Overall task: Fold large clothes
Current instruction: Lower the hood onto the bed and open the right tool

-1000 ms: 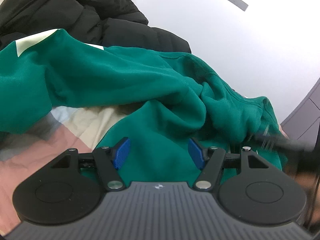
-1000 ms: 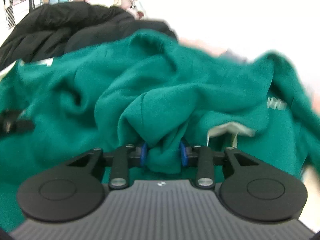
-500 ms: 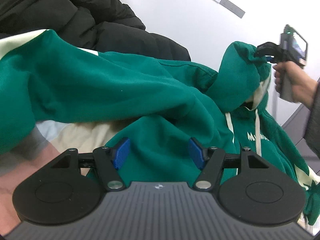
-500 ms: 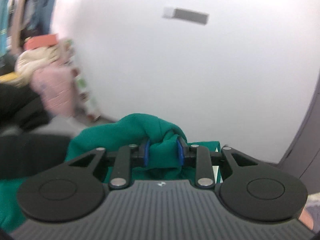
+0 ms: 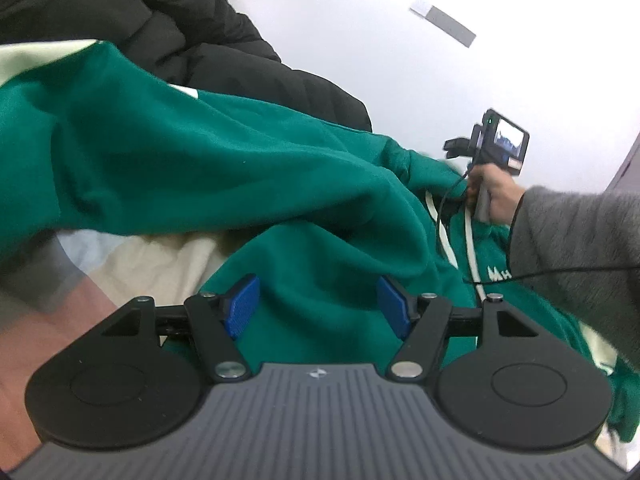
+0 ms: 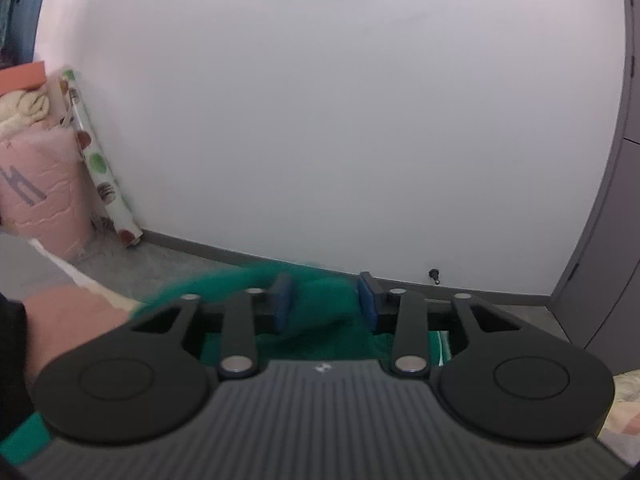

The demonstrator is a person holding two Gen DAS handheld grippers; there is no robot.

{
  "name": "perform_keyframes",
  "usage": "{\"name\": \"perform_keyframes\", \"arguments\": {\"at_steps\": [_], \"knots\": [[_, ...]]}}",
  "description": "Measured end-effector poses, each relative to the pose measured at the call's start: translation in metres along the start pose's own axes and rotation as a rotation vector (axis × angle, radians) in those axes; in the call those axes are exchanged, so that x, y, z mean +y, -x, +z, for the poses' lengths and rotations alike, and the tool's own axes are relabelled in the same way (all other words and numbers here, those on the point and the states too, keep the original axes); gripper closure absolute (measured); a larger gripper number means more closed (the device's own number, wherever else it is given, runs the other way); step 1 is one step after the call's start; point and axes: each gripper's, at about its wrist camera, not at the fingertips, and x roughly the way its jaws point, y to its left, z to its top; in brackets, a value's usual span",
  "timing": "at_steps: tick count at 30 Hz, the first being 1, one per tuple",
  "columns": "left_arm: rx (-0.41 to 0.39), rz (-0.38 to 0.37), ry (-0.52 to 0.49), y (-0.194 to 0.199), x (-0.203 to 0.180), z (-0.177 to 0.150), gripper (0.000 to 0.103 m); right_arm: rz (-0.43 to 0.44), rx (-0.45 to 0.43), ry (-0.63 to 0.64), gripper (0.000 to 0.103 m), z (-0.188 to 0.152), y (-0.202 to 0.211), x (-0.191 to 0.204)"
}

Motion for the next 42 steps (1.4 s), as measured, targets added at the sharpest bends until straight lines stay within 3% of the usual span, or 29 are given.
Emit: {"name": "perform_keyframes", "arguments": {"at_steps": [2, 7, 12, 22, 26, 31, 35, 39, 42], "knots": [[-0.008, -0.011, -0.012, -0.001, 0.001, -0.003, 0.033, 0.008, 0.002, -0.005, 0.025, -0.001, 0.006, 0.003], [-0.017, -0.041, -0.030, 0.000, 0.003, -0.004, 0.032, 0.021, -0.002, -0.005, 0.025, 0.003, 0.042, 0.001], [-0.002, -0.063, -0.016, 0.013, 0.003, -0.002, 0.032, 0.051, 0.000, -0.033, 0.025, 0.003, 0.110, -0.015], [0.025, -0.027, -0.005, 0.070, -0.017, -0.003, 0.032, 0.121, -0.001, -0.172, 0.025, -0.026, 0.324, -0.091], [0.006, 0.020, -0.081, 0.091, -0.038, -0.010, 0.032, 0.125, 0.040, -0.197, 0.025, -0.051, 0.407, -0.120], [0.048, 0.065, -0.102, 0.122, -0.053, -0.019, 0.032, 0.164, 0.088, -0.236, 0.025, -0.083, 0.476, -0.135], [0.115, 0.089, -0.095, 0.152, -0.073, -0.015, 0.032, 0.191, 0.183, -0.244, 0.025, -0.112, 0.512, -0.144], [0.135, 0.152, -0.126, 0.179, -0.099, 0.001, 0.032, 0.223, 0.261, -0.328, 0.025, -0.139, 0.521, -0.162], [0.131, 0.141, -0.107, 0.192, -0.108, 0.011, 0.031, 0.231, 0.302, -0.378, 0.025, -0.157, 0.517, -0.171]]}}
